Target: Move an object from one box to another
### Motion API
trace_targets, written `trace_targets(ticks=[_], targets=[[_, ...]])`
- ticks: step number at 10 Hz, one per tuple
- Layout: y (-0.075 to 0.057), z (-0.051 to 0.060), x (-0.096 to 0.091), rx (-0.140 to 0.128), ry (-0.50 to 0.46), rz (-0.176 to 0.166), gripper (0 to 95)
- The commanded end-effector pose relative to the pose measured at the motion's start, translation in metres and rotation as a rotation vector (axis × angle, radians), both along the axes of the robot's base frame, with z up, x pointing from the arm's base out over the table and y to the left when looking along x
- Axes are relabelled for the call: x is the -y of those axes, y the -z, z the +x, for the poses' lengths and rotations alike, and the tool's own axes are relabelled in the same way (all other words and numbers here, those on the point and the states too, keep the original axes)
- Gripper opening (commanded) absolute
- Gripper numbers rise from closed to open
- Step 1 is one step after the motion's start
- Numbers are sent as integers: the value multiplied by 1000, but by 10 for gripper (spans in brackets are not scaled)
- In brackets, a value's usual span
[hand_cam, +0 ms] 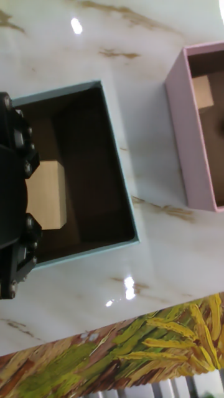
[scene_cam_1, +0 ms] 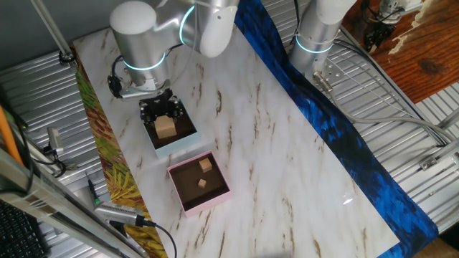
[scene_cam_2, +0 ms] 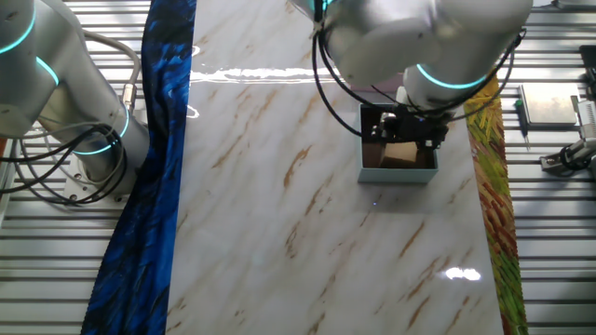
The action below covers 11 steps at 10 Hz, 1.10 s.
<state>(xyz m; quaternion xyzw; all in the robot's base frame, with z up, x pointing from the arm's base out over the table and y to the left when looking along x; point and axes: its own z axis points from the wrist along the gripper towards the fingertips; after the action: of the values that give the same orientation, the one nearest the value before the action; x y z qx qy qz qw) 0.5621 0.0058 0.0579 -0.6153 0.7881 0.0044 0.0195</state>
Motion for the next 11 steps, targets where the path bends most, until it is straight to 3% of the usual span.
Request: trace_targets(ticks=[1,5,9,11], targets=[[-4,0,-1,-1,13,-8,0],[-36,-6,-7,-4,25,-18,0],[-76,-21,-20,-10,50,-36,0],[-81,-24,-19,-15,60,-40,0]])
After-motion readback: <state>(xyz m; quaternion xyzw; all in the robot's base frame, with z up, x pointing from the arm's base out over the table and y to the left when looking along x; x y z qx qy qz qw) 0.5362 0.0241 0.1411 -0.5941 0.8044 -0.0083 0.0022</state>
